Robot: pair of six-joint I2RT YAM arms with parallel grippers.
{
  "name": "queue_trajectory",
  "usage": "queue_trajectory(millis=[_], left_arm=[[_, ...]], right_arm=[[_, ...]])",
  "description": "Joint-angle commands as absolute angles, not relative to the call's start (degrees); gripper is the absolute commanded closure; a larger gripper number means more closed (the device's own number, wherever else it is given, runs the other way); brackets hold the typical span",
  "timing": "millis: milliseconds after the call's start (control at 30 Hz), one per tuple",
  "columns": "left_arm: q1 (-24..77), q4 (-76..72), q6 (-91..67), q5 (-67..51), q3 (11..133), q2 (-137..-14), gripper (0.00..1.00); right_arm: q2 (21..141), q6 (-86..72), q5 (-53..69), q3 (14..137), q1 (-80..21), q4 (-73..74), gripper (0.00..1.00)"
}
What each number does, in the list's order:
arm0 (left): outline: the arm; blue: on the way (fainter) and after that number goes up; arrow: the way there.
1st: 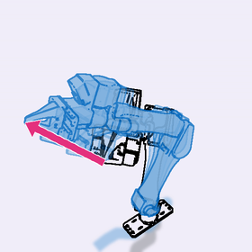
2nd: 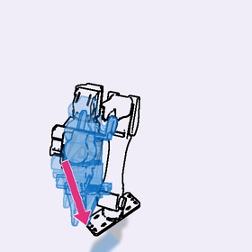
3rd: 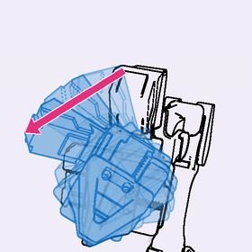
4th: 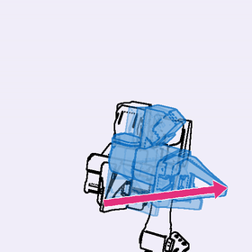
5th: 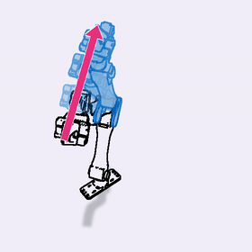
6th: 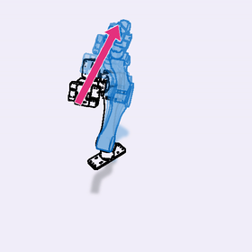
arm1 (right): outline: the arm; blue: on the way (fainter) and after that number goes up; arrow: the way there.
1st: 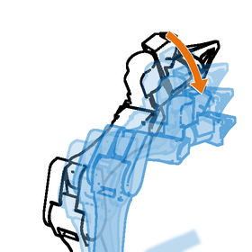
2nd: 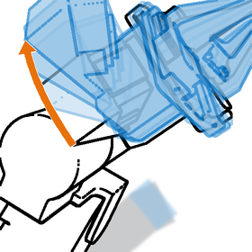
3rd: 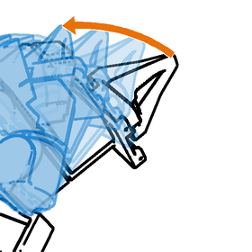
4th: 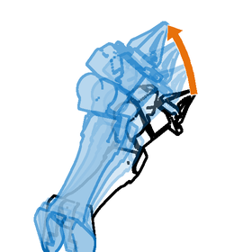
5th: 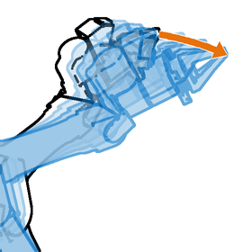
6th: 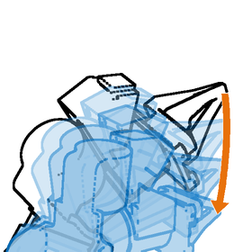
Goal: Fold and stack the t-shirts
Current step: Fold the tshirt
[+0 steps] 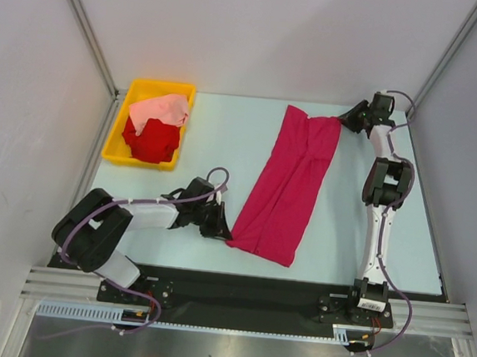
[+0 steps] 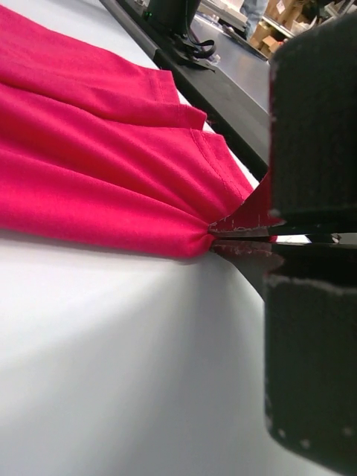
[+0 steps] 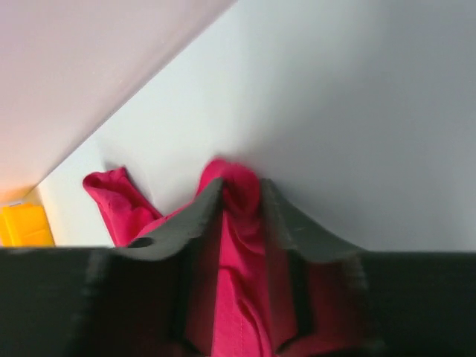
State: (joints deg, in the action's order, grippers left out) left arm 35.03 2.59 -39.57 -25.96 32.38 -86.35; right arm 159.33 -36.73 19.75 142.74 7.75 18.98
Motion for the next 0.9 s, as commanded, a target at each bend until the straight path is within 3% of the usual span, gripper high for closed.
queue_trajectory(millis=[0,100,233,333,400,500,633,700,800,867], left_arm=[[37.0,3.8,-40.1,-24.0,32.3,-88.8,0.99],[37.4,3.3,-39.3,-24.5,32.6,-88.6,0.94],[37.4,5.4,-35.8,-24.8,33.5,-87.6,0.63],[37.4,7.1,-33.0,-25.4,34.6,-86.8,0.53],[37.4,6.8,-32.1,-27.4,34.9,-86.7,0.51],[37.4,7.6,-31.2,-27.8,35.5,-86.8,0.53],[37.4,12.0,-31.4,-24.4,35.8,-86.3,0.69],[37.4,12.6,-31.4,-23.7,35.2,-85.3,0.71],[37.4,12.7,-31.3,-23.9,35.0,-85.1,0.86],[37.4,11.7,-31.6,-24.3,34.8,-84.9,0.90]], right_arm=[[159.3,-37.2,16.9,146.6,9.6,21.7,0.66],[152.5,-35.9,16.0,142.6,10.3,31.2,0.47],[135.1,-28.9,11.2,127.1,10.4,42.3,0.27],[118.9,-23.9,9.5,110.2,9.8,47.4,0.20],[109.9,-22.2,10.5,96.4,8.8,48.2,0.20],[93.6,-22.3,12.8,83.4,7.5,49.0,0.19],[76.4,-26.2,22.3,61.5,4.3,49.4,0.21],[69.0,-28.7,26.9,56.0,0.0,49.6,0.25],[60.3,-35.5,27.9,46.5,-9.8,47.9,0.31],[55.8,-42.8,26.8,40.1,-14.3,45.6,0.39]])
